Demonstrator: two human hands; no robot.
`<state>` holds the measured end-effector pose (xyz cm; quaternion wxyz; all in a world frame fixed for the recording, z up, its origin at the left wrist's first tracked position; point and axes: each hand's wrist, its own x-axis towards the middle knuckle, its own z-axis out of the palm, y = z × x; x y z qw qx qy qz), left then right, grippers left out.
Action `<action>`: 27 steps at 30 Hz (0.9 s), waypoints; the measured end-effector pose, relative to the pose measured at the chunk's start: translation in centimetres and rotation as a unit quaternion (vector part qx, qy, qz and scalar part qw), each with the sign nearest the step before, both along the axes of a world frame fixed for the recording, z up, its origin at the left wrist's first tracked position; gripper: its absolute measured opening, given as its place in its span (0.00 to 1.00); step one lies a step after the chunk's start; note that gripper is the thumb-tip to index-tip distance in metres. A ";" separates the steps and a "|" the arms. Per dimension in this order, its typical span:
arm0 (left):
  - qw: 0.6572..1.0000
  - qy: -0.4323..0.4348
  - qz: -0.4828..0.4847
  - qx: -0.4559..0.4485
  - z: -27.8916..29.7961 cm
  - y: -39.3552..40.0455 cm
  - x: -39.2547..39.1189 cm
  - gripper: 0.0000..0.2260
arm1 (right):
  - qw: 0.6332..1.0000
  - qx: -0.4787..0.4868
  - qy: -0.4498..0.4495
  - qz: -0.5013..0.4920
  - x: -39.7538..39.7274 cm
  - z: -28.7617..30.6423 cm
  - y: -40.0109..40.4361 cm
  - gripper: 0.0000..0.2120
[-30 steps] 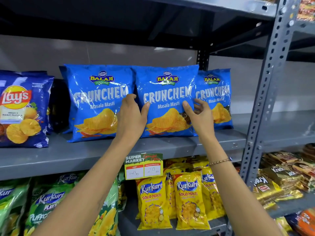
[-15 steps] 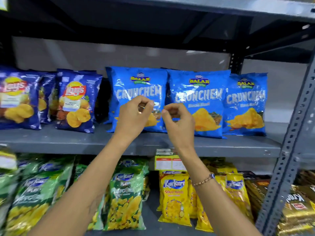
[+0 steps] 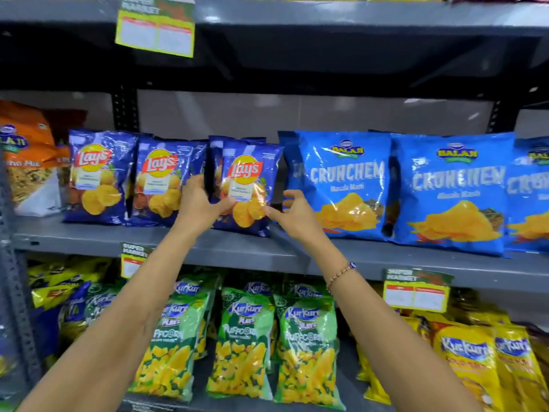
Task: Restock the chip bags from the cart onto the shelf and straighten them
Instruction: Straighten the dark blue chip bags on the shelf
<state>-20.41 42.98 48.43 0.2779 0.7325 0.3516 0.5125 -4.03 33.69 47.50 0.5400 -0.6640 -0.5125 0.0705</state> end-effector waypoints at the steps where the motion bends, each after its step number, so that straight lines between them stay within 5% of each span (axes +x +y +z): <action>1: 0.999 0.044 0.000 -0.019 -0.1 0.9 -0.4 0.43 | 1.000 -0.023 -0.011 0.000 -0.3 -0.1 0.7 0.37; 4: 0.980 0.187 -0.034 -0.060 -0.5 2.8 -1.0 0.51 | 0.996 -0.080 -0.036 0.007 -0.9 -0.6 2.0 0.43; 7: 0.964 0.248 -0.091 -0.038 -0.8 3.7 -1.0 0.31 | 0.996 -0.088 0.000 0.012 -1.4 -1.1 2.5 0.41; 15: 0.964 0.264 -0.018 0.026 -2.2 4.9 -0.4 0.29 | 0.999 -0.045 -0.007 -0.022 -2.1 -1.1 3.7 0.28; 27: 0.970 0.227 0.075 0.052 -2.6 4.9 -1.7 0.27 | 0.999 -0.042 0.029 0.017 -3.5 -1.3 6.4 0.27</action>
